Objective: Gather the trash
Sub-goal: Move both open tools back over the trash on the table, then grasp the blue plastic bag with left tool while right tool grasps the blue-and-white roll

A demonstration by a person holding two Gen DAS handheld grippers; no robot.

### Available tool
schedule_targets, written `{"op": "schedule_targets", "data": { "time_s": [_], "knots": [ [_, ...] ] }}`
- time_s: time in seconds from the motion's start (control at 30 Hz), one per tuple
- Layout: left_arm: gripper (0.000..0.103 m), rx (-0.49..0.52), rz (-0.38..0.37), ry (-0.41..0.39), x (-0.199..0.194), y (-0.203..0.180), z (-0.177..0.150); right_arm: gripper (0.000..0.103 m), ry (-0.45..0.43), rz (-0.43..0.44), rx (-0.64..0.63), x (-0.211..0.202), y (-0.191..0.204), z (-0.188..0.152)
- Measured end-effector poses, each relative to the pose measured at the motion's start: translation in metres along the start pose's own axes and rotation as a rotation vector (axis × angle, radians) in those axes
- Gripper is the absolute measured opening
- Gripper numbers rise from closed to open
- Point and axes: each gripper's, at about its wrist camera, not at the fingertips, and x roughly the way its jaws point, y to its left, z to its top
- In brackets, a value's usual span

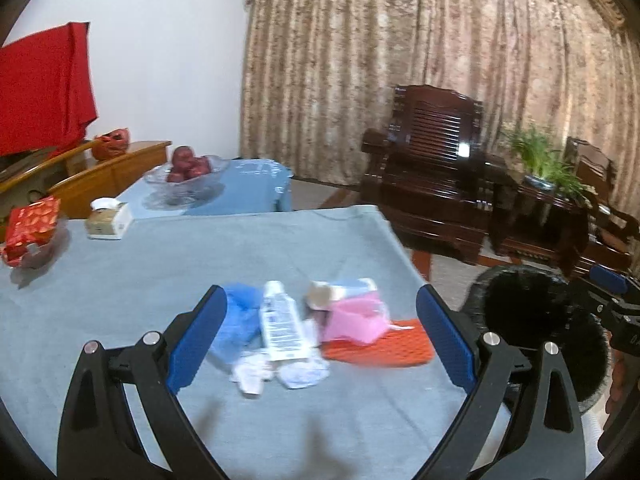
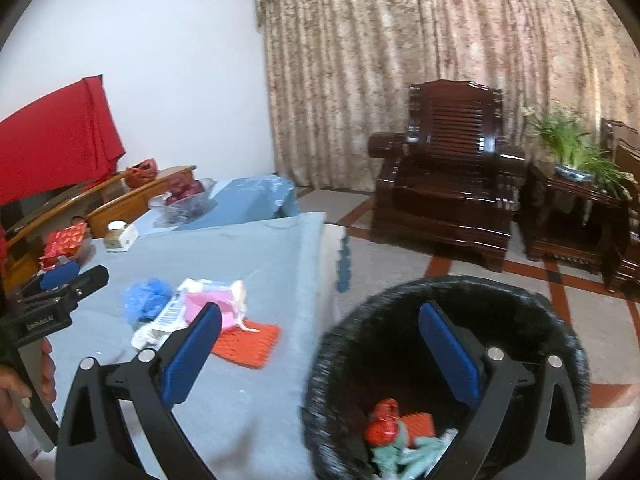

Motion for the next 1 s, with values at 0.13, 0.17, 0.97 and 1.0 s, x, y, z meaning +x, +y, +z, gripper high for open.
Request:
{"op": "schedule_targets", "data": {
  "time_s": [0.13,0.17,0.97,1.0],
  "knots": [
    [0.093,-0.001,0.045,0.002,0.005,0.019,0.0,0.097,0.009,0.035,-0.015,0.02,0.019,0.005],
    [0.093,-0.003,0.053,0.004,0.007,0.023,-0.001,0.097,0.011,0.041,-0.017,0.024,0.023,0.005],
    [0.093,-0.063,0.166,0.068,0.077,0.098,-0.011,0.097,0.145,0.139,-0.085,0.16,0.101,0.0],
    [0.093,-0.064,0.168,0.07,0.08,0.101,-0.011,0.097,0.155,0.141,-0.086,0.166,0.104,0.0]
  ]
}}
